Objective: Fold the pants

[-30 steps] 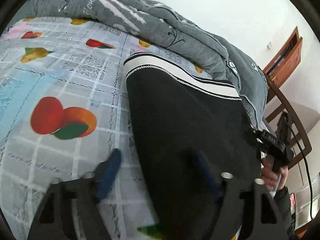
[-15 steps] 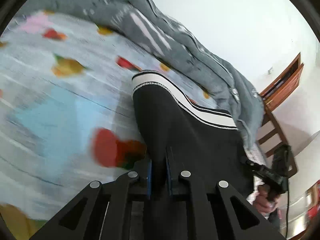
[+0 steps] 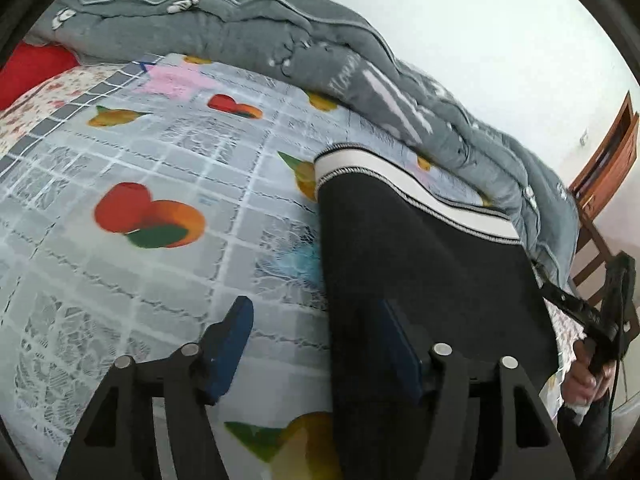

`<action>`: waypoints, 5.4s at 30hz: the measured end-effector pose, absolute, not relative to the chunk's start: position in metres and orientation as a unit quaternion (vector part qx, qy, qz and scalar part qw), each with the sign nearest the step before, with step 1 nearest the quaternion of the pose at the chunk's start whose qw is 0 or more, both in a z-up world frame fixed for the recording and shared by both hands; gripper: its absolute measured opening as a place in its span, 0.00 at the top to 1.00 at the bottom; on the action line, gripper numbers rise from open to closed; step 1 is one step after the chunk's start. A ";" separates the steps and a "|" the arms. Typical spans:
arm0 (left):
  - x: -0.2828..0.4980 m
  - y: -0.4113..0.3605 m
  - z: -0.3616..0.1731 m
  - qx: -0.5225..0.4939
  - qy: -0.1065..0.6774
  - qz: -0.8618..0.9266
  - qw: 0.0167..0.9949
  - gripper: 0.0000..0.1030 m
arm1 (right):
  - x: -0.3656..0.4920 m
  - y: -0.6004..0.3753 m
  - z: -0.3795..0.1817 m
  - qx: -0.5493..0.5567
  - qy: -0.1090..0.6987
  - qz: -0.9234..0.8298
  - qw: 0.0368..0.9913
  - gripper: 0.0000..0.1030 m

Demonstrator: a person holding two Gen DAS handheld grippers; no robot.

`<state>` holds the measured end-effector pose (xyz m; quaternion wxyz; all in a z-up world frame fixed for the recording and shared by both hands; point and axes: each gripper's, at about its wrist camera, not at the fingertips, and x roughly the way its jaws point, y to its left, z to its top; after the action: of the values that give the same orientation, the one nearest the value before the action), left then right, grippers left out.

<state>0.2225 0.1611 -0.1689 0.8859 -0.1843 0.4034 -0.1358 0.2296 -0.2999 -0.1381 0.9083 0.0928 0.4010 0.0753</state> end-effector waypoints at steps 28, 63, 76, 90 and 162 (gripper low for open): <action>0.245 0.078 -0.104 -0.049 0.343 -0.157 0.925 0.38 | 0.266 -0.292 -0.104 0.045 0.361 0.061 0.930 0.77; 0.339 -0.005 -0.165 0.033 0.402 -0.122 0.907 0.22 | 0.346 -0.275 -0.173 0.021 0.373 0.039 0.927 0.74; 0.342 -0.004 -0.165 0.032 0.403 -0.122 0.906 0.21 | 0.349 -0.274 -0.173 0.023 0.372 0.042 0.927 0.73; 0.350 -0.003 -0.166 0.028 0.405 -0.124 0.905 0.20 | 0.351 -0.274 -0.174 0.025 0.371 0.043 0.927 0.72; 0.336 0.005 -0.157 0.053 0.432 -0.120 0.892 0.11 | 0.355 -0.274 -0.162 0.026 0.422 0.047 0.905 0.67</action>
<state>0.3358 0.0052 -0.1565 0.8922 0.0525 0.4323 -0.1199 0.3550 -0.2739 -0.1618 0.9048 0.0260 0.4224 0.0471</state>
